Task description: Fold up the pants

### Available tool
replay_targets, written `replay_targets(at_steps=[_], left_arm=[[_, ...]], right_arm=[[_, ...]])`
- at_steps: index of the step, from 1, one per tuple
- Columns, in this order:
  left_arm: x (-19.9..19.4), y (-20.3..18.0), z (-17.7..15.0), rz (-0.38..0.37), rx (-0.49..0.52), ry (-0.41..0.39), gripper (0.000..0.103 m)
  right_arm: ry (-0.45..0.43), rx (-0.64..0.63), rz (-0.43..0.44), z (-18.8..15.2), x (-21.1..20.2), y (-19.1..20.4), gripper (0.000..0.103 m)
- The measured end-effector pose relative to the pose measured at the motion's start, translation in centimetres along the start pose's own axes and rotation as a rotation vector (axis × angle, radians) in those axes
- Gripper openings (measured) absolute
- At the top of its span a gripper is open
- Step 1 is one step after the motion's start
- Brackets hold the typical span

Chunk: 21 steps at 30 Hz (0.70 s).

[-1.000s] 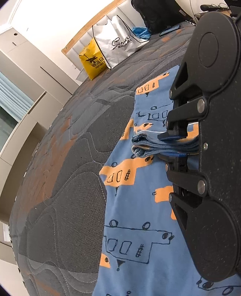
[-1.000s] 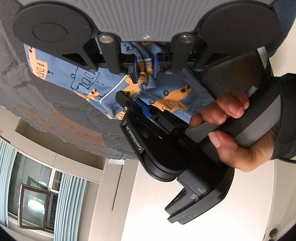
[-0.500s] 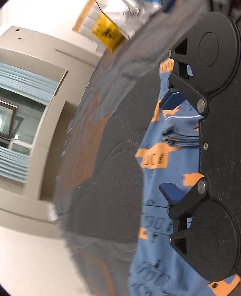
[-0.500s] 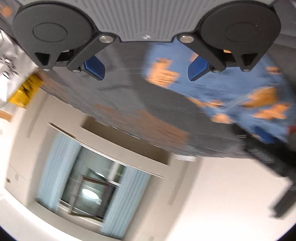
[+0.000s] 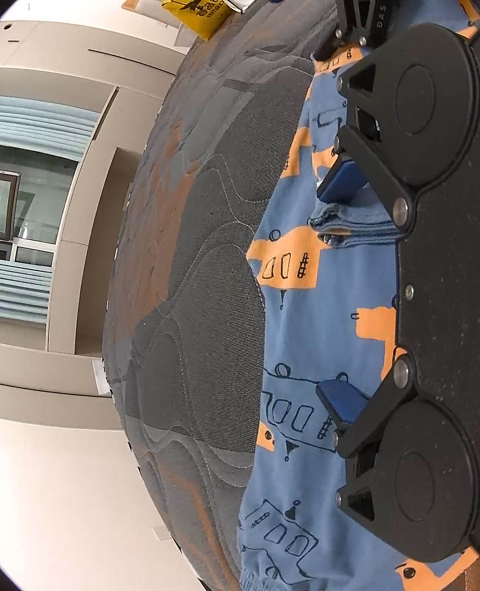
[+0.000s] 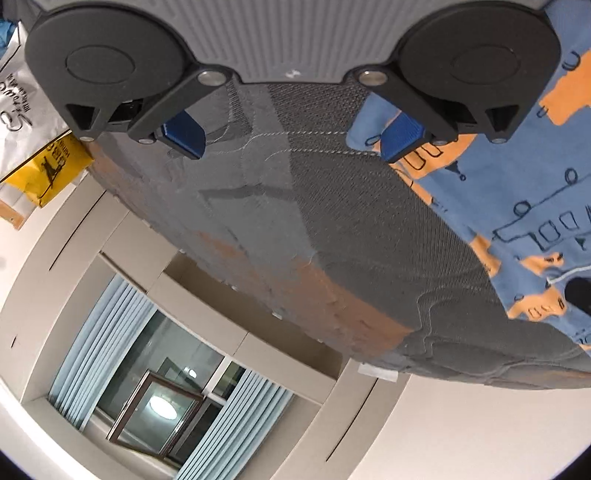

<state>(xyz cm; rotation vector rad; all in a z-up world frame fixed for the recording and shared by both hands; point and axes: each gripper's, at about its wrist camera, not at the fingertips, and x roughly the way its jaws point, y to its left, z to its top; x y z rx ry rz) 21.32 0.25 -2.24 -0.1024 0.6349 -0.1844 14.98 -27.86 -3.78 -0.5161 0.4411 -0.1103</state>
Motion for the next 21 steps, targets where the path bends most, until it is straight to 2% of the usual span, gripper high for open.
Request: replay_targets(at_steps=[2,5,7,10,14,16,18,19,21], left_arm=[[-1.0,-0.1,-0.1,-0.018,-0.006,0.004,0.100],[-2.4,-0.7,-1.2,-0.063,0.045,-0.004,0.101],[-2.9,-1.3,-2.4,-0.042,0.091,-0.001,0.102],[-3.1,-1.3,-3.5,-0.040,0.080,-0.001,0.102],[-4.2,-0.9,-3.7,-0.043,0.051,-0.011,0.102],[-5.0,-0.6,-4.5,-0.043,0.055,-0.028,0.102],[-5.4,-0.1,-5.0,-0.051,0.045,-0.044,0.102],[-5.6,0.1,-5.0,-0.049,0.041,-0.047,0.102],[-6.3,0.3,-4.9,-0.041,0.050,-0.055,0.102]], right_arm=[[-0.021,0.020,-0.011,-0.2,-1.7,-0.2,0.102],[-0.066,0.054,0.008,-1.5,-5.8,-0.5,0.102],[-0.066,0.033,0.008,-2.6,-8.0,0.2,0.103],[-0.018,-0.023,-0.024,-4.3,-8.4,1.5,0.103],[-0.039,-0.006,-0.058,-3.2,-9.0,1.2,0.103],[-0.056,-0.002,-0.030,-3.1,-9.9,1.6,0.103],[-0.035,-0.006,-0.007,-3.6,-9.9,2.4,0.103],[-0.004,-0.038,-0.010,-3.8,-9.3,3.1,0.103],[-0.023,-0.044,-0.027,-3.4,-9.5,3.2,0.103]])
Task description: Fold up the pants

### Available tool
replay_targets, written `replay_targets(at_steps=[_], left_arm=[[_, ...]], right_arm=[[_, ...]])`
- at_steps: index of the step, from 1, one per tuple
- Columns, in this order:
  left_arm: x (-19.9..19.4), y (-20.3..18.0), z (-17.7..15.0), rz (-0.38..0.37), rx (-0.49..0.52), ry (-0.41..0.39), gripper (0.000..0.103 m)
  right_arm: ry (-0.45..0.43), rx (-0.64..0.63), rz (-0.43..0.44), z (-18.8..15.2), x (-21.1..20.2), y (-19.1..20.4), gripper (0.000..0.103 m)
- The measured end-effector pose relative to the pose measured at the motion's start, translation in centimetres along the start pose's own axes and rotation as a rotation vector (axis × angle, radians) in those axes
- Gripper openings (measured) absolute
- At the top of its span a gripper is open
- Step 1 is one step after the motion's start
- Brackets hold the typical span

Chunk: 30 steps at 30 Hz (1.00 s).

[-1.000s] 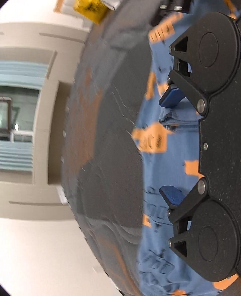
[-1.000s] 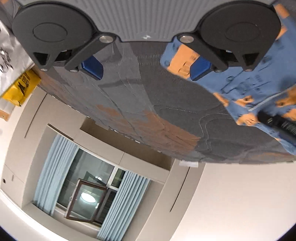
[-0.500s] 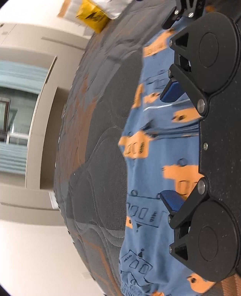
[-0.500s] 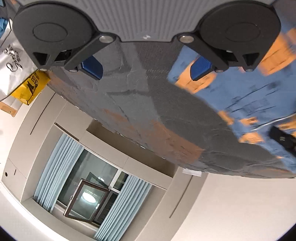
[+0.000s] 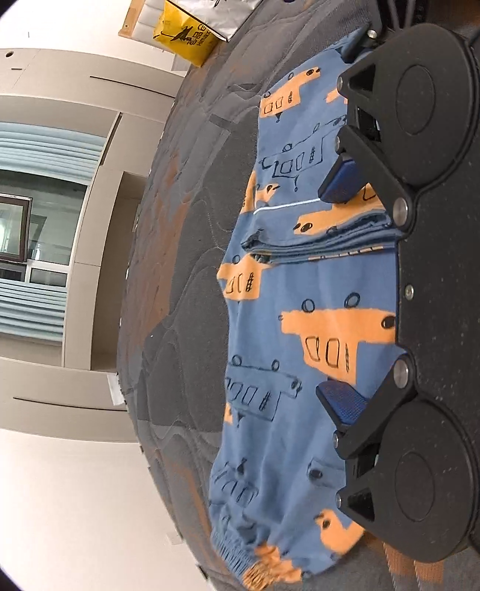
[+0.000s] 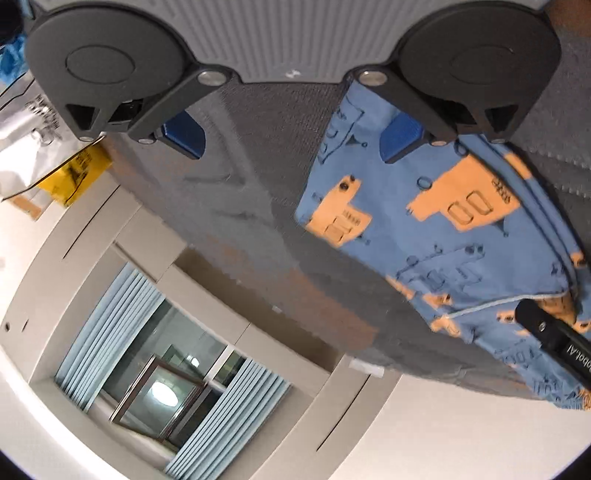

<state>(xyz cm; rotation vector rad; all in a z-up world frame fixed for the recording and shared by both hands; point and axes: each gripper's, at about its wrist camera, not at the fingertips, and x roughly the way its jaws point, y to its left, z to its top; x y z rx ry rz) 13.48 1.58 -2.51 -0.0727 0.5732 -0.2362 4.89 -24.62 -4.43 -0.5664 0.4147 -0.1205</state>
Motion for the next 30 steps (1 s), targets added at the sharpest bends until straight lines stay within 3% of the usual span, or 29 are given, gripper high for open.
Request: replay_targets(at_steps=[5,11,13,17,19,25,30], left_arm=[[-4.2,3.5,-0.5,0.033,-0.061,-0.087,0.102],[-6.8,11.5,-1.1,0.229,-0.265,-0.156,0.102],[-7.0,13.8,-1.2,0.264,-0.315,-0.170,0.102],[-6.8,17.1,-1.2,0.246,-0.403,-0.193,0.095],[-6.3,18.0,-1.0,0.205,-0.436,-0.193,0.091],[-3.9,19.0,-0.7,0.042,-0.526,-0.182,0.083],[-2.6,19.0,-0.6,0.052,-0.577,-0.180,0.083]], right_arm=[[-0.022,0.041,0.097,1.2,0.2,-0.8,0.103],[-0.075,0.068,0.276,6.3,2.7,0.9,0.103],[-0.091,0.059,0.317,8.2,3.4,2.4,0.103],[-0.072,0.010,0.331,10.2,5.3,6.2,0.103],[-0.085,0.021,0.302,10.0,5.9,6.7,0.103],[-0.072,0.067,0.328,9.8,6.3,6.1,0.103],[-0.116,0.005,0.257,9.7,5.5,7.5,0.103]])
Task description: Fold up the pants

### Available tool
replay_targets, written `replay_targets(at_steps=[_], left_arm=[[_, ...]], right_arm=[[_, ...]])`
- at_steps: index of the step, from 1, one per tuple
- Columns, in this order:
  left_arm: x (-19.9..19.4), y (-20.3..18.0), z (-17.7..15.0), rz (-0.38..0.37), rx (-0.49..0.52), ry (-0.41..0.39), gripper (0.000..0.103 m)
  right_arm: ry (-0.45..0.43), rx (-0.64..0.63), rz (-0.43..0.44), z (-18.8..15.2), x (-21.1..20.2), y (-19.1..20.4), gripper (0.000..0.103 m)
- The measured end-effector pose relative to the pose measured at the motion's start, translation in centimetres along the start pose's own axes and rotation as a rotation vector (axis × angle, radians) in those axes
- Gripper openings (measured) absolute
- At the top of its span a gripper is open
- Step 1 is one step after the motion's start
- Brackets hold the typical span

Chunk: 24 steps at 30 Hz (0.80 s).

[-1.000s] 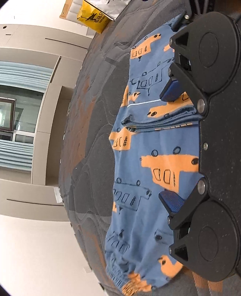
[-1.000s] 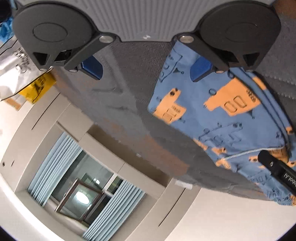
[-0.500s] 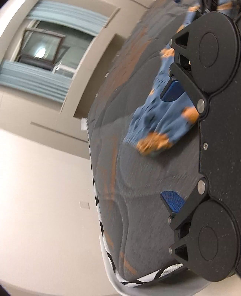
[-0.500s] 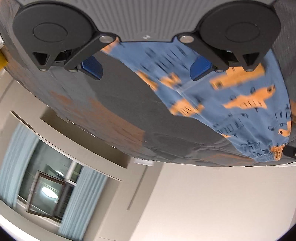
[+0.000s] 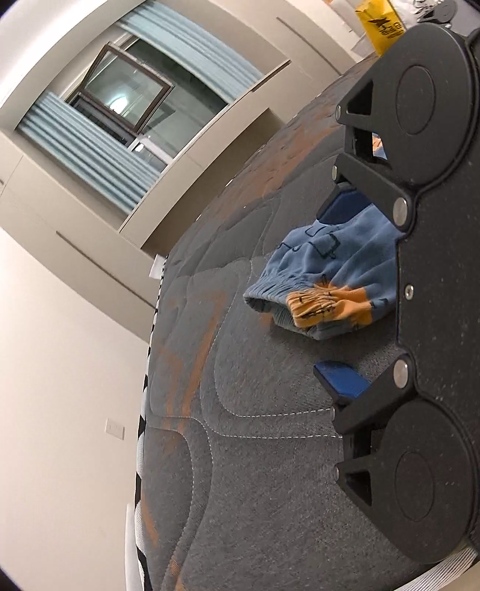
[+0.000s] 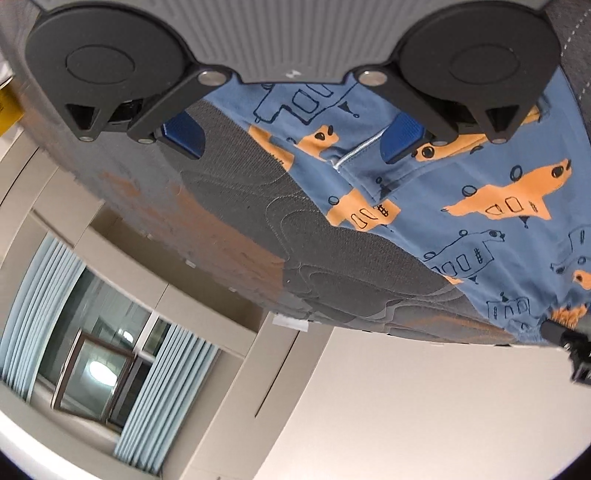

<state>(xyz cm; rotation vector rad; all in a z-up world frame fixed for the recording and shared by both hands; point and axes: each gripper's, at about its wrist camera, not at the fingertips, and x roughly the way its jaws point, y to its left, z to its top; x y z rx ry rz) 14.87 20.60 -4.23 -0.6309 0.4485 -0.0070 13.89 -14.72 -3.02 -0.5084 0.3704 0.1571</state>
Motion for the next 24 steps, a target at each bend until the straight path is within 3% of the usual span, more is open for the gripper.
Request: replay_targets(at_steps=[3,6,10,12,14,17,24], left_arm=[[0.2,0.0,0.0,0.014,-0.026,-0.004,0.081],[0.0,-0.1,-0.1,0.046,-0.057,-0.013,0.068],[-0.6,0.1,-0.5,0.060,-0.108,-0.011,0.040],[-0.5,0.2,-0.7,0.064,-0.129,-0.008,0.034],[-0.4,0.0,-0.7,0.086,-0.132,-0.014,0.019],[-0.4,-0.8,-0.1,0.100,-0.122,-0.016,0.016],[-2.7,-7.1,1.1,0.071,0.072,-0.094,0.015]], right_arm=[[-0.021,-0.014,-0.016,0.1,-0.6,0.1,0.103],[-0.072,-0.010,-0.029,0.1,-2.3,-0.2,0.103],[-0.106,0.051,-0.015,-0.2,-5.3,-1.2,0.103],[-0.081,0.073,0.010,-0.8,-5.9,-1.5,0.103],[-0.047,0.074,0.017,-1.6,-5.8,-1.3,0.103],[0.010,0.032,0.020,-2.3,-5.0,-0.5,0.103],[-0.066,0.104,0.033,-2.9,-6.6,-1.9,0.103]])
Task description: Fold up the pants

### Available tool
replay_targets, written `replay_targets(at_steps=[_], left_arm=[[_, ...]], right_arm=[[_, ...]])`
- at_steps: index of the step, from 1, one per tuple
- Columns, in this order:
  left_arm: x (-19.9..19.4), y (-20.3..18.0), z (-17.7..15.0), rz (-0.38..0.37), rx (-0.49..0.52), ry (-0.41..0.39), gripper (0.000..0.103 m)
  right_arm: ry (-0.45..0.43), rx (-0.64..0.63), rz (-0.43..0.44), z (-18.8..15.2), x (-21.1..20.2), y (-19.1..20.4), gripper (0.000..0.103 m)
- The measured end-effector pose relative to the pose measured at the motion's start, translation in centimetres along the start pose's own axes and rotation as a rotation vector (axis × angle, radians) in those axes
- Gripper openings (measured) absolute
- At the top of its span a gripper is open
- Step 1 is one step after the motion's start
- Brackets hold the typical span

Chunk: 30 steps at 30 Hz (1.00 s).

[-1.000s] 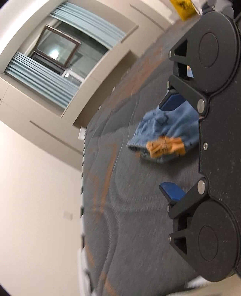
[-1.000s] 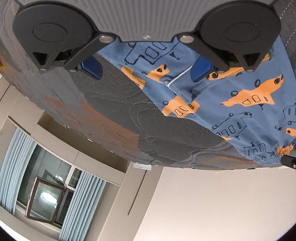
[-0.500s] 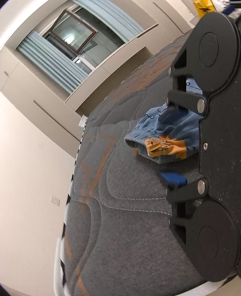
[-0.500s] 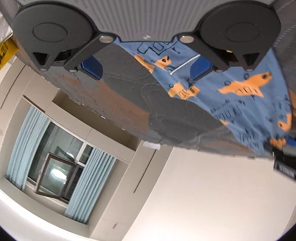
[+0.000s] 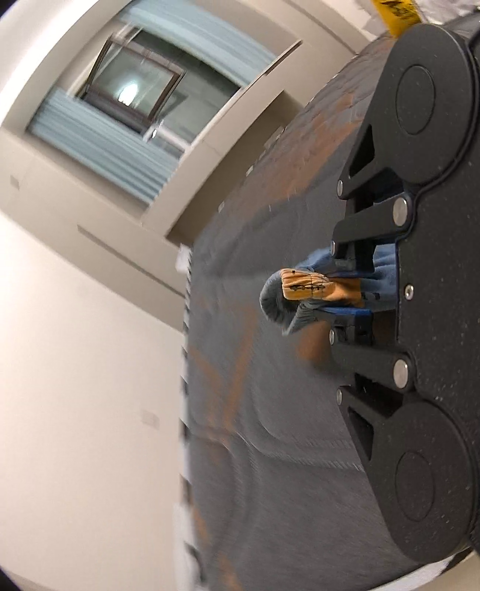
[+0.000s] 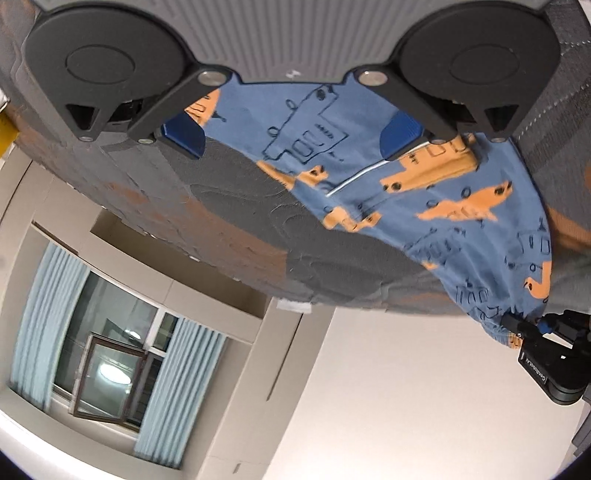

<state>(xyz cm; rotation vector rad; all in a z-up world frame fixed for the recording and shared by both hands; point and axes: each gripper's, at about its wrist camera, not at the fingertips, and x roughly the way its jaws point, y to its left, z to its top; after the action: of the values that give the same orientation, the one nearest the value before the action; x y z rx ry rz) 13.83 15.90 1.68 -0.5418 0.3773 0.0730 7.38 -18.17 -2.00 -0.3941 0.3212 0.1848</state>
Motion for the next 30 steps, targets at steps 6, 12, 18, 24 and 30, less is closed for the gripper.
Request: replay_targets(at_steps=[6,12,18,24,30], left_arm=[[-2.1,-8.5,-0.4,-0.137,0.200,-0.022,0.015],[-3.9,-17.8,-3.8,-0.319,0.403,0.010,0.015],[-3.6,-24.2,-10.1,-0.453,0.599,0.154,0.015],[-0.3,-26.5,-17.9,-0.445,0.788,0.360,0.020],[-1.1,-24.9,-19.1,-0.499,0.794,0.392,0.058]], right_arm=[[-0.026,0.051,-0.093,-1.2,-2.5,-3.7,0.103],[0.006,0.138,-0.223,-4.5,-5.9,-9.5,0.103],[0.041,0.256,-0.345,-8.4,-9.2,-14.8,0.103],[0.089,0.326,-0.387,-11.2,-10.8,-17.1,0.103],[0.080,0.349,-0.371,-11.0,-11.2,-17.3,0.103]])
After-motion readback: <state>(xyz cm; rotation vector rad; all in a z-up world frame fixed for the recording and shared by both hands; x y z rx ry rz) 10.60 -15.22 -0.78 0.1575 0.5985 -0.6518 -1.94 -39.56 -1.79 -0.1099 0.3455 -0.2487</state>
